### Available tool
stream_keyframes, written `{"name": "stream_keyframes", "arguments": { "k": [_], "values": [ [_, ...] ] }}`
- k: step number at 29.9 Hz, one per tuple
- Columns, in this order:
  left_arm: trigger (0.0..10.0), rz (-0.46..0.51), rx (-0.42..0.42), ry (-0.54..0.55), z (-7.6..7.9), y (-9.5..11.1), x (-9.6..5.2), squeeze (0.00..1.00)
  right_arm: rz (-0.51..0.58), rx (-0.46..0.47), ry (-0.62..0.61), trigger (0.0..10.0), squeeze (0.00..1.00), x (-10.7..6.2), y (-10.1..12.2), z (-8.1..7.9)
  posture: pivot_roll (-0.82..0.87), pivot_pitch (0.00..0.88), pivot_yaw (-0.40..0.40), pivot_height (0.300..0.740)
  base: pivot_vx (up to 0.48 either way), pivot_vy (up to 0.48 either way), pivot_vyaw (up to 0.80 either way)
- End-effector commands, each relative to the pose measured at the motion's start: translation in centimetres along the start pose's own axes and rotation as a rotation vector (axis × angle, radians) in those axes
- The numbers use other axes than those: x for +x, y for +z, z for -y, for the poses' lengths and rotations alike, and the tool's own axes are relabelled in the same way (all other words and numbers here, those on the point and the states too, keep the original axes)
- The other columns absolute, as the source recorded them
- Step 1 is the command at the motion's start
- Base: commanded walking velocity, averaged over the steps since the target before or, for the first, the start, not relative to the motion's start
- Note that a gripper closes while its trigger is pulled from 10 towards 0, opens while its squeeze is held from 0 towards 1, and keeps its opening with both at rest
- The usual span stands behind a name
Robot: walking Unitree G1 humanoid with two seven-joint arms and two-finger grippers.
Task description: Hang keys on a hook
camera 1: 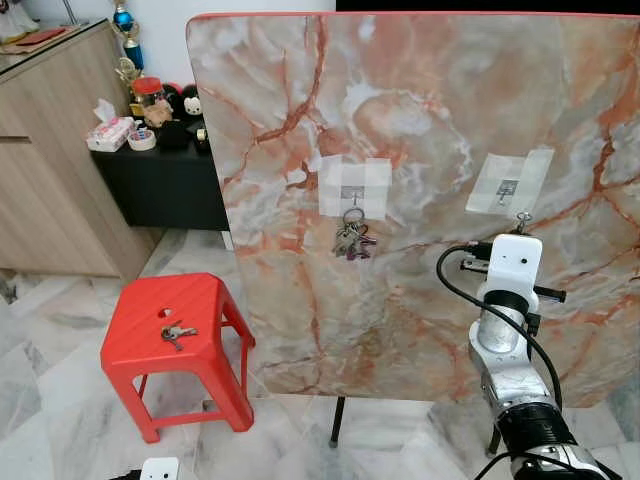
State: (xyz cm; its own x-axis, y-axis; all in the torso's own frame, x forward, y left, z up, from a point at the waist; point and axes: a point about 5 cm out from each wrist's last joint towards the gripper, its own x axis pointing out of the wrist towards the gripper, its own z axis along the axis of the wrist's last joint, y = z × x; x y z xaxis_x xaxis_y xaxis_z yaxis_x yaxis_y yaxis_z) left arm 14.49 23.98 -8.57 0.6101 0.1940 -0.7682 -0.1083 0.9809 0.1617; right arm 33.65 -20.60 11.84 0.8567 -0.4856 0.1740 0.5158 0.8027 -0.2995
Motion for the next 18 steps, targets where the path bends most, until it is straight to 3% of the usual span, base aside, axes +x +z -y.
{"name": "stream_keyframes", "arguments": {
  "k": [1,18],
  "values": [
    [10.0,-0.024,0.018,-0.008,-0.05,-0.53,-0.13,0.00,0.026,-0.066,-0.007,10.0,0.00,0.48,0.57,-0.13,0.06,0.000,0.005,0.740,0.000,0.000,0.00],
    [10.0,-0.023,0.013,-0.012,0.00,-0.52,-0.13,0.00,0.040,-0.209,-0.004,10.0,0.00,0.80,0.85,-0.75,0.06,0.000,0.003,0.740,0.000,0.000,0.00]
  ]
}}
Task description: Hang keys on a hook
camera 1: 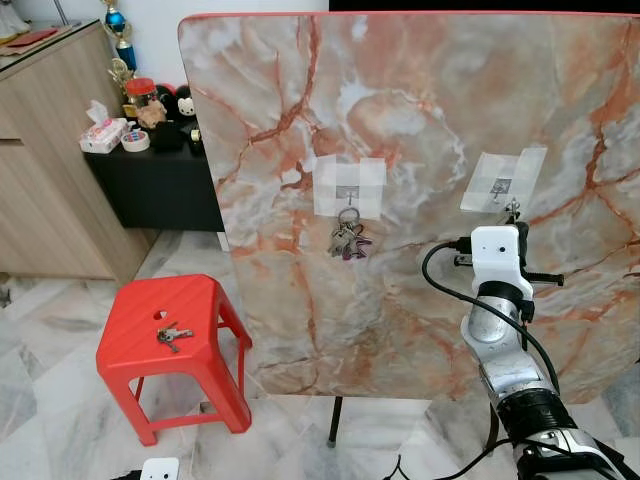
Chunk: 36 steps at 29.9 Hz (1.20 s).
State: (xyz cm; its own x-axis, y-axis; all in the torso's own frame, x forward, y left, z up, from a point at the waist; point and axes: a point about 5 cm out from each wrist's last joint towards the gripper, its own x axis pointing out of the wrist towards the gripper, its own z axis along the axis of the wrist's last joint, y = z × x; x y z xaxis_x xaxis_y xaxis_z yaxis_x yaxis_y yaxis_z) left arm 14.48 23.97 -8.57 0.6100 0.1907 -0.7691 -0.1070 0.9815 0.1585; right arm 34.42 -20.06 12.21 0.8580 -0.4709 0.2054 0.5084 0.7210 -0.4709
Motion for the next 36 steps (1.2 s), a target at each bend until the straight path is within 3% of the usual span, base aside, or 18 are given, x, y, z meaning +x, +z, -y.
{"name": "stream_keyframes", "arguments": {
  "k": [1,36],
  "values": [
    [10.0,-0.022,0.014,-0.009,0.03,-0.51,-0.12,0.00,0.001,-0.023,-0.002,10.0,0.00,0.35,0.23,0.02,0.06,0.000,0.003,0.740,0.000,0.000,0.00],
    [10.0,-0.014,0.008,-0.017,0.36,-0.28,-0.04,0.00,-0.012,-0.071,0.029,10.0,0.00,1.22,0.84,-0.72,0.06,0.000,0.000,0.740,0.000,0.000,0.00]
  ]
}}
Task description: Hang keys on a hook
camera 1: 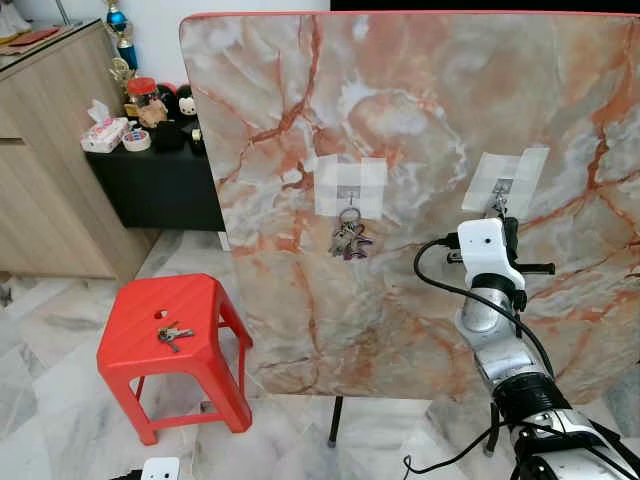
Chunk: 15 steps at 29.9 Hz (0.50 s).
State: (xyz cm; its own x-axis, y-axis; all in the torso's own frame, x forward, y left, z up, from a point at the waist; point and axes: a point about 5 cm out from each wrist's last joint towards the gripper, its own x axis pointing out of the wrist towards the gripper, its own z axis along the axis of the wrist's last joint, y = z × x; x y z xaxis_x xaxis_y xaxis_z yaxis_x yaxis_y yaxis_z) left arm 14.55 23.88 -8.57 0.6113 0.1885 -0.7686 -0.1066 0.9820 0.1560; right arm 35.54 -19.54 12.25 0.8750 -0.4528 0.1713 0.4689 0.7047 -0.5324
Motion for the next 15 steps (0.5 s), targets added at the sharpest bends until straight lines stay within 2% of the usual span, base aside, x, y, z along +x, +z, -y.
{"name": "stream_keyframes", "arguments": {
  "k": [1,15],
  "values": [
    [10.0,-0.015,0.009,-0.015,0.25,-0.33,-0.06,0.00,0.004,-0.013,-0.010,10.0,0.00,0.51,0.43,0.26,0.06,0.000,0.001,0.740,0.000,0.000,0.00],
    [10.0,-0.016,0.009,-0.014,0.10,-0.39,-0.09,0.00,-0.017,-0.030,-0.008,10.0,0.00,0.51,0.21,0.15,0.07,0.000,0.001,0.740,0.000,0.000,0.00]
  ]
}}
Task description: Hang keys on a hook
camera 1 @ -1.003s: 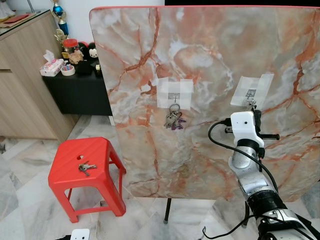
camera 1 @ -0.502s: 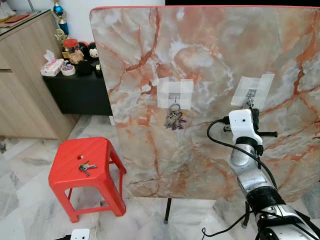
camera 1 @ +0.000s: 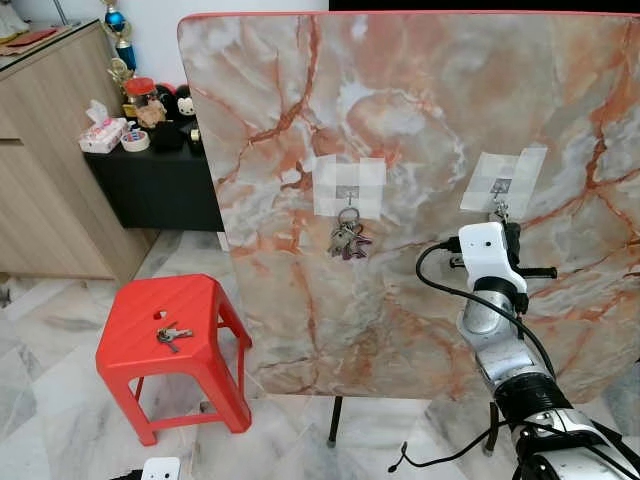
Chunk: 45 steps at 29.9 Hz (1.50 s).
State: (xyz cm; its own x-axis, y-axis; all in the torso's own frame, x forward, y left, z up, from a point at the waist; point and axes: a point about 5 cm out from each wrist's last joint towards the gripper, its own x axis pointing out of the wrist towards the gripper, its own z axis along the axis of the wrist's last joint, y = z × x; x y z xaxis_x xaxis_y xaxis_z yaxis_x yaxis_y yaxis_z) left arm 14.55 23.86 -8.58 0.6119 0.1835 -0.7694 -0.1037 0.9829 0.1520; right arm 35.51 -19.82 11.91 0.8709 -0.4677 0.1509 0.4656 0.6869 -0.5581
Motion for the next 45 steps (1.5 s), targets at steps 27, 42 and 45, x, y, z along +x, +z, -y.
{"name": "stream_keyframes", "arguments": {
  "k": [27,42,45],
  "values": [
    [10.0,-0.017,0.009,-0.012,0.21,-0.37,-0.07,0.00,0.037,-0.076,0.023,10.0,0.00,0.68,1.27,-0.33,0.07,0.000,0.002,0.740,0.000,0.000,0.00],
    [10.0,-0.023,0.010,-0.010,0.03,-0.51,-0.12,0.00,0.051,-0.100,0.030,10.0,0.89,0.55,1.51,-0.45,0.06,0.000,0.001,0.740,0.000,0.000,0.00],
    [10.0,-0.023,0.011,-0.010,0.05,-0.53,-0.12,0.00,0.048,-0.094,0.035,10.0,0.93,0.52,1.48,-0.49,0.06,0.000,0.001,0.740,0.000,0.000,0.00]
  ]
}}
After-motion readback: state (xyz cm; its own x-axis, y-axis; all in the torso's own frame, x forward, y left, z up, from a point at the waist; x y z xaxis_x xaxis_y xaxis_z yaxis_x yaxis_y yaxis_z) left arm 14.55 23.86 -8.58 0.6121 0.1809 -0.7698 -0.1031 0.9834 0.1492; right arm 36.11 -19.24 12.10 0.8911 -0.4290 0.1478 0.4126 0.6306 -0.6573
